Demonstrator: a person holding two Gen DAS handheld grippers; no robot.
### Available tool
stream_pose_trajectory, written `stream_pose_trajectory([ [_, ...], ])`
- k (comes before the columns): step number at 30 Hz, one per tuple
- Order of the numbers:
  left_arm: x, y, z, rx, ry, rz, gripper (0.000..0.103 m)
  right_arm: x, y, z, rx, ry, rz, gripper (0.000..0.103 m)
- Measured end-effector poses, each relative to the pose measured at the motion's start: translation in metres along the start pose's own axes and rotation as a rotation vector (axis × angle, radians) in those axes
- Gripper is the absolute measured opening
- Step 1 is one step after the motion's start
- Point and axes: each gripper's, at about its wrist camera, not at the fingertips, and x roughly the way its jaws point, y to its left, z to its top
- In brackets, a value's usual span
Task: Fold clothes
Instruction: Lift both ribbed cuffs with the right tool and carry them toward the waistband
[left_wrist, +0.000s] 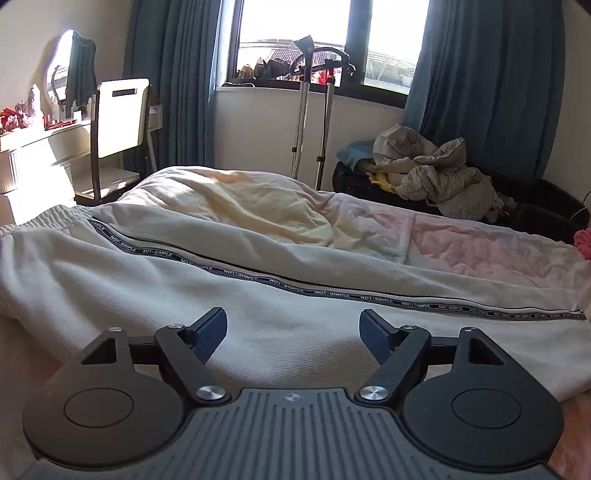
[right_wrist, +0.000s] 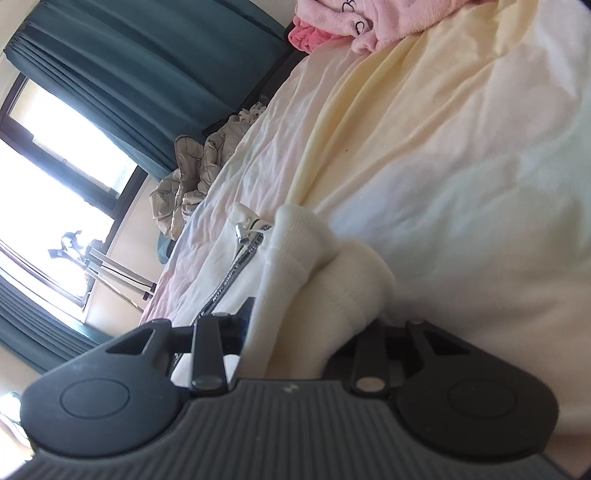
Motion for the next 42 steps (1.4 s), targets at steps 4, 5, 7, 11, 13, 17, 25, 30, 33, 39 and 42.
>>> stream_pose_trajectory([
  [4, 0.021, -0.016, -0.016, 0.095, 0.031, 0.036, 0.082, 0.002, 0.007, 0.000, -0.041, -0.040, -0.048, 0.028],
  [5, 0.026, -0.017, -0.020, 0.104, 0.045, 0.037, 0.082, 0.003, 0.009, 0.000, -0.056, -0.048, -0.063, 0.025],
  [7, 0.034, -0.018, -0.026, 0.115, 0.060, 0.037, 0.082, 0.001, 0.016, 0.000, -0.088, -0.073, -0.084, 0.022],
  [11, 0.043, -0.021, -0.032, 0.145, 0.068, 0.046, 0.082, -0.005, 0.033, -0.002, -0.148, -0.129, -0.118, 0.018],
  [13, 0.045, -0.022, -0.032, 0.155, 0.065, 0.045, 0.082, -0.009, 0.047, -0.004, -0.212, -0.159, -0.146, 0.017],
  [17, 0.046, -0.019, -0.031, 0.140, 0.068, 0.031, 0.082, -0.015, 0.083, -0.013, -0.411, -0.212, -0.237, 0.017],
  [25, 0.041, -0.010, -0.025, 0.113, 0.062, 0.000, 0.082, -0.042, 0.165, -0.038, -0.578, -0.361, -0.231, 0.015],
  [30, 0.032, 0.014, -0.015, -0.019, 0.042, -0.062, 0.082, -0.052, 0.248, -0.087, -0.834, -0.453, -0.221, 0.014],
  [33, 0.022, 0.029, -0.008, -0.091, 0.003, -0.082, 0.082, -0.061, 0.294, -0.122, -0.890, -0.485, -0.149, 0.013],
  [39, 0.002, 0.091, 0.003, -0.395, -0.043, -0.186, 0.082, -0.073, 0.375, -0.207, -1.011, -0.504, 0.034, 0.013],
  [42, -0.007, 0.122, 0.002, -0.531, -0.078, -0.168, 0.082, -0.074, 0.393, -0.264, -1.091, -0.471, 0.116, 0.013],
])
